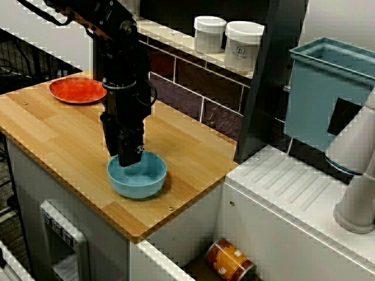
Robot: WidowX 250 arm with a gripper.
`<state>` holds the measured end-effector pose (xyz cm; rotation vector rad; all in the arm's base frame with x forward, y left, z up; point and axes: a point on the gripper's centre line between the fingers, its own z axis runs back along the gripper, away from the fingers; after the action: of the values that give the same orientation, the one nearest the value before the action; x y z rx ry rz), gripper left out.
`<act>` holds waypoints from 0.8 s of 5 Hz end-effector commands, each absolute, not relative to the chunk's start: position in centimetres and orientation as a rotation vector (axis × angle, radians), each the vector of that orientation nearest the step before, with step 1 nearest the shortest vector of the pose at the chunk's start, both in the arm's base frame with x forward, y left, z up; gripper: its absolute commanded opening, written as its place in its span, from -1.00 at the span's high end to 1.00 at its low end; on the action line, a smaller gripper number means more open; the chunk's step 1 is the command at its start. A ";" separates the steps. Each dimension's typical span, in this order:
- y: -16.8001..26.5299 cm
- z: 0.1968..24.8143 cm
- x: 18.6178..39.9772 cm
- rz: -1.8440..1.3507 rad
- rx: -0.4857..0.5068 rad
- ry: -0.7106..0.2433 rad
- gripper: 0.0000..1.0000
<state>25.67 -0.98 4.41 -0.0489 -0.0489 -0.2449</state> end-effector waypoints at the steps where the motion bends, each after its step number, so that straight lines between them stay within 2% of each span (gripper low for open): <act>1: -1.9 7.1 25.2 -0.223 -0.034 -0.114 -1.00; 4: -3.8 7.4 24.7 -0.206 0.004 -0.139 -1.00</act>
<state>25.18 -3.86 6.28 0.0038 -0.0987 -0.2037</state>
